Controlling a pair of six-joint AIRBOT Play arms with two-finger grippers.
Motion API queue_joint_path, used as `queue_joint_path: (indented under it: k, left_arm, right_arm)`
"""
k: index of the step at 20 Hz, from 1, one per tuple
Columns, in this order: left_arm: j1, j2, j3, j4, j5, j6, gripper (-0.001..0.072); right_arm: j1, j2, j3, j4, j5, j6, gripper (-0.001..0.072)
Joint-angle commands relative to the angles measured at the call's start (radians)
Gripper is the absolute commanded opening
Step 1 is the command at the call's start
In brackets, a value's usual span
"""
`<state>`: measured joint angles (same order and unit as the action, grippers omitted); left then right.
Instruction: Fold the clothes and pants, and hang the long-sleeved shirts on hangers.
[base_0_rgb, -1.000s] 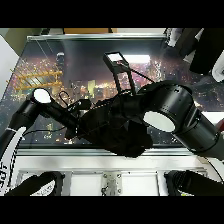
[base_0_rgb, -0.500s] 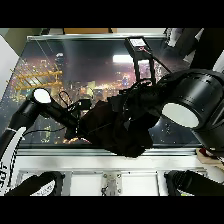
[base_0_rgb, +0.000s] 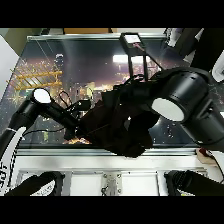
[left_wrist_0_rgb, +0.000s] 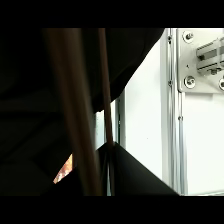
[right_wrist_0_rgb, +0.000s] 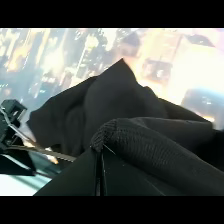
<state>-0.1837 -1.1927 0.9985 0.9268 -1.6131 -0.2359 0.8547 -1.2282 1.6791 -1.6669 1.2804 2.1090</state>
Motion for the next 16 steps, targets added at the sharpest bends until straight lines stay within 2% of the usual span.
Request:
queue_joint_path:
  k: [1, 6, 11, 16]
  left_arm:
    - [0.001, -0.001, 0.001, -0.002, -0.003, 0.001, 0.0014]
    - [0.0, -0.001, 0.001, -0.001, -0.002, 0.001, 0.0014]
    - [0.0, -0.001, 0.0, -0.002, -0.001, 0.001, 0.0014]
    - [0.0, -0.001, 0.0, -0.002, 0.0, 0.001, 0.0015]
  right_arm:
    - [0.001, -0.037, 0.001, 0.105, -0.04, -0.06, 0.0019]
    - [0.005, -0.061, 0.001, 0.183, -0.105, -0.098, 0.0019]
    - [0.031, -0.074, 0.001, 0.225, -0.106, -0.15, 0.0018]
    - [0.051, -0.084, 0.001, 0.24, -0.106, -0.15, 0.0019]
